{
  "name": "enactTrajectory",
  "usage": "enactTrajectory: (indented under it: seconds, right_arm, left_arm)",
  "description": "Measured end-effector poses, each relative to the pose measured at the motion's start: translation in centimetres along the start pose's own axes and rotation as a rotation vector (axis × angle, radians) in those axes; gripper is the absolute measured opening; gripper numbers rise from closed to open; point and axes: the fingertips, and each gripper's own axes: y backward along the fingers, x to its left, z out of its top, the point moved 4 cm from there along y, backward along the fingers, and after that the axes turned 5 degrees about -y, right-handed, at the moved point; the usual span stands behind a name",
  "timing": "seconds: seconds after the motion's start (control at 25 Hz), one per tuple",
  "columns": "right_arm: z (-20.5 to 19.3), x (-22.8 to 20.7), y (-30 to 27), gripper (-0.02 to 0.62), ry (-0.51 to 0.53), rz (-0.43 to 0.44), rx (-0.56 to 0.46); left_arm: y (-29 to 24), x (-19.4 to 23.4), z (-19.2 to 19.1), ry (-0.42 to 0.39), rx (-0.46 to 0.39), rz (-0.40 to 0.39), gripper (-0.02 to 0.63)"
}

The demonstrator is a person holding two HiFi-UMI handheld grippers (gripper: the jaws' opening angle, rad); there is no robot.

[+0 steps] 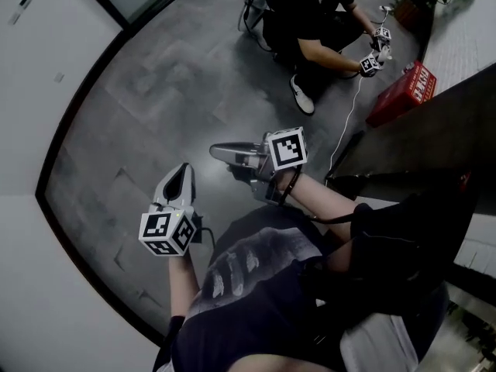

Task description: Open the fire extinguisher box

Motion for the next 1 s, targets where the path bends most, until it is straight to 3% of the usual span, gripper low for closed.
enactTrajectory:
  seconds: [0.2, 0.4, 0.52, 0.6, 0.8, 1.0]
  right_arm:
    - [0.3, -0.2, 0.5, 0.002, -0.029, -0.044, -0.023]
    - [-1.8, -0.5, 0.9, 0.002, -0.080, -0.071, -0.051]
    - [-1.8, -0.5, 1.3, 0.002, -0.040, -0.119, -0.042]
    - [-1.6, 0.1, 1.1, 0.002, 0.071, -0.158, -0.017]
    - [-0.2, 2.5, -0.5, 0.002, 0.511, -0.277, 0.046]
    - [1.1, 5.8, -2.4, 0.002, 0.752, -0.272, 0.060]
  left_arm:
    - [-1.3, 0.1, 0.5, 0.007, 0.033, -0.053, 0.002]
    - [-1.3, -0.5, 0.0, -0.019, 0.044, -0.083, 0.002]
    - [-1.6, -0.7, 0.5, -0.033, 0.035, -0.089, 0.002]
    - [-1.3, -0.7, 0.7, -0.066, 0.009, -0.080, 0.002]
    - [0.9, 0.9, 2.4, -0.181, -0.127, 0.042, 0.002]
    - [3.2, 2.8, 4.5, -0.166, -0.198, 0.163, 0.002]
